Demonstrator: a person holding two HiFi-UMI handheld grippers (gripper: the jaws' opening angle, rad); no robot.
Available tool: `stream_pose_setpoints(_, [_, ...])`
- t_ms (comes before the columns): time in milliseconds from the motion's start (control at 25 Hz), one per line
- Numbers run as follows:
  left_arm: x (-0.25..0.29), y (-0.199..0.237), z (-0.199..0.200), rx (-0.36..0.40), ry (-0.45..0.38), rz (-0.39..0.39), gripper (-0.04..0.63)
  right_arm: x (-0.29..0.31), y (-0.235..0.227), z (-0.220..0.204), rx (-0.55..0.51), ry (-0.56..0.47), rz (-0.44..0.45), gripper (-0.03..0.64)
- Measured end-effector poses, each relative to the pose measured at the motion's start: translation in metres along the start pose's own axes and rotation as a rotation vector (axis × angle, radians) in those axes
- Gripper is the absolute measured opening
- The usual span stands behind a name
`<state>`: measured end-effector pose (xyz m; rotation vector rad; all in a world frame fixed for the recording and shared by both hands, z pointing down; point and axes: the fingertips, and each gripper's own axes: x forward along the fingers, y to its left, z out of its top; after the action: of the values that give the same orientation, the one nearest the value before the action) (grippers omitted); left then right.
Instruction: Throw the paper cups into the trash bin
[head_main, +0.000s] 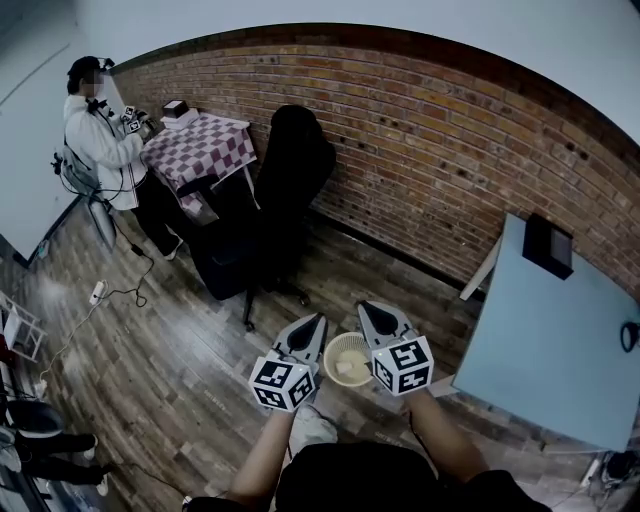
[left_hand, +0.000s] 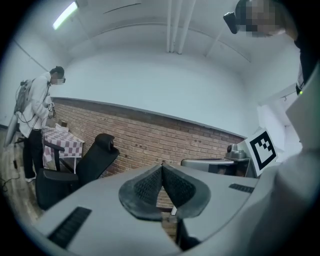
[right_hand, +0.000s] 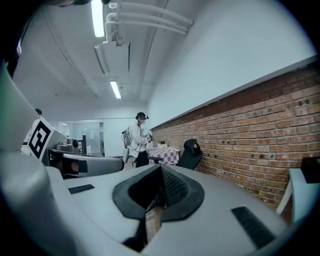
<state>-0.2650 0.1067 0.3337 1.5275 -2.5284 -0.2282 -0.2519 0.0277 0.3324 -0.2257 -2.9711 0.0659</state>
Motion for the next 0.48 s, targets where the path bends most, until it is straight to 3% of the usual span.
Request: stream_pose_setpoints(480, [-0.027, -0.074, -0.003, 0.038, -0.035, 0.025, 0.009, -0.077, 0.004, 0.006, -0.03, -0.049, 0.044, 0.005])
